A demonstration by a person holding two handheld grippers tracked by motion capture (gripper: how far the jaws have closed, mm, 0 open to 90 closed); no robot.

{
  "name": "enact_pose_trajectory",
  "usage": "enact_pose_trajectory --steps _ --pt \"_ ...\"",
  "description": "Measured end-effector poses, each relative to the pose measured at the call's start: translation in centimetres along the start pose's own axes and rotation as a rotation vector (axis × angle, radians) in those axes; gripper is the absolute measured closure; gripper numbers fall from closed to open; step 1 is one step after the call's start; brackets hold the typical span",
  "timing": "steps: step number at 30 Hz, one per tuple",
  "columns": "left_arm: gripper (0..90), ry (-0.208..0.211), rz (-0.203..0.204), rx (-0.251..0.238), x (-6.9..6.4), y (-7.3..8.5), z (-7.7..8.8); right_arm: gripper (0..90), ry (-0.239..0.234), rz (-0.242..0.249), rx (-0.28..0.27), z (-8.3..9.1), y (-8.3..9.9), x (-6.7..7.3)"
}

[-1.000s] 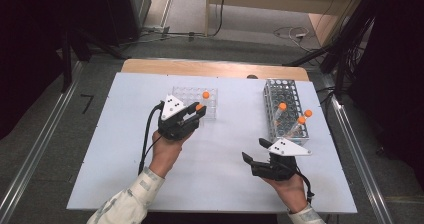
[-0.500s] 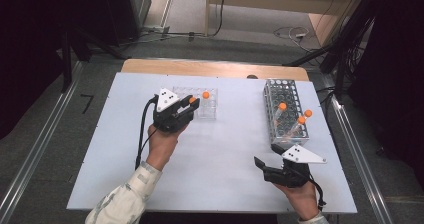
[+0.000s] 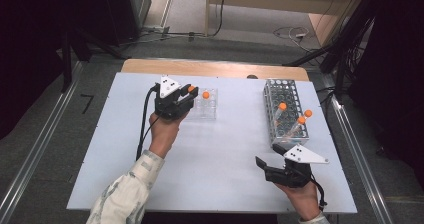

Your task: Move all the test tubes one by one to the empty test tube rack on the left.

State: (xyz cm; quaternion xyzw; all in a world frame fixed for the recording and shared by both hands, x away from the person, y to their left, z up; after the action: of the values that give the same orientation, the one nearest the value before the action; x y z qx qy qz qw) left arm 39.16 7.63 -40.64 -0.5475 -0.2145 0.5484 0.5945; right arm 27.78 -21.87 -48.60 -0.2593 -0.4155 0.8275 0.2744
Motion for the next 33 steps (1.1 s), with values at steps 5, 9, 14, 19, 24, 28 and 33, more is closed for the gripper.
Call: enact_pose_trajectory --steps 5,9,14,19,24,28,33 --pt "70.0 -0.005 0.002 -0.011 0.0 -0.7 -0.9 23.7 -0.001 -0.006 0.001 0.0 0.0 0.0" --pt "70.1 -0.010 -0.004 -0.015 -0.2 -1.0 -1.7 23.7 0.000 -0.012 0.000 0.1 0.1 -0.1" --pt "70.0 -0.019 -0.001 -0.016 -0.1 -1.0 -2.5 23.8 0.001 -0.015 -0.004 0.2 0.2 -0.3" --pt "70.0 -0.030 -0.003 -0.016 0.0 -0.8 -3.0 23.8 0.003 -0.013 -0.005 0.2 0.2 -0.3" --pt "70.0 -0.034 -0.006 -0.008 0.1 -0.6 -3.2 23.8 0.002 -0.012 -0.005 0.3 0.2 -0.2" --pt "70.1 -0.035 -0.014 0.002 0.1 -0.3 -3.3 23.8 0.002 -0.014 -0.003 0.2 0.2 -0.2" --pt "70.0 -0.042 -0.009 0.020 0.4 0.4 -3.6 23.8 0.003 -0.013 -0.002 0.3 0.2 -0.2"
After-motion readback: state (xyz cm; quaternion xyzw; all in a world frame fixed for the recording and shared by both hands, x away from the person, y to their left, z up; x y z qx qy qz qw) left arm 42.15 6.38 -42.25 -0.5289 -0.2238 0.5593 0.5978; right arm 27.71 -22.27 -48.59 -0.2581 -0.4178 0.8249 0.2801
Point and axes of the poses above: each handheld gripper's, and its own axes: z roughly backward along the jaws, y roughly out of its underside, x roughly to its left, the point moved 6 cm from there along -z, roughly forward along the jaws, and after that the axes turned 15 degrees about z, right-handed, at the moved point
